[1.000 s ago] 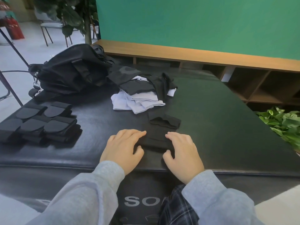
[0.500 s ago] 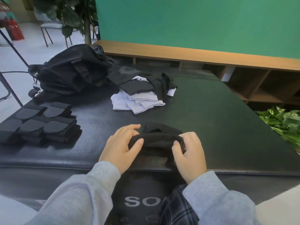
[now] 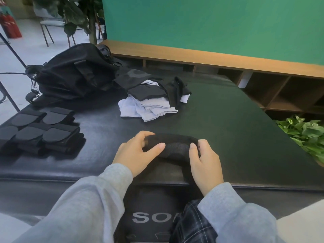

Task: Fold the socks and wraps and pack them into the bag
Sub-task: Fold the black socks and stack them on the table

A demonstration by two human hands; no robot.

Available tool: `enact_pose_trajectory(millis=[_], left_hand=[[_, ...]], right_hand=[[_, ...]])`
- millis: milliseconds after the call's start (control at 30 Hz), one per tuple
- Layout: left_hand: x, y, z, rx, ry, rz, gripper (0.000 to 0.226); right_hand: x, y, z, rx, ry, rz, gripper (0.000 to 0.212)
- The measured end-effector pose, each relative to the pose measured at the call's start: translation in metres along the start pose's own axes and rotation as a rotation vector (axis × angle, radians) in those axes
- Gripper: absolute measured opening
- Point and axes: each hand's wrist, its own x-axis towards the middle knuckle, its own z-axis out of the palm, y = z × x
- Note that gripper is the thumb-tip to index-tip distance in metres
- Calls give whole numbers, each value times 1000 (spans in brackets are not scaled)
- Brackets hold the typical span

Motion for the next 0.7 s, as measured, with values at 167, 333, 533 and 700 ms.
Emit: enact_pose_trajectory(millis=[167, 333, 533, 700], left_hand=[[8, 7, 10, 175, 131, -85, 71], [3, 12, 11, 279, 108, 109, 62], [1, 8, 11, 421, 33, 236, 79], [3, 11, 13, 421, 101, 143, 64]], right_hand=[[7, -2, 1, 23, 29, 45, 23], [13, -4, 5, -2, 47, 88, 13], [9, -4, 7, -3, 74, 79, 8], [7, -4, 10, -32, 74, 54, 8]])
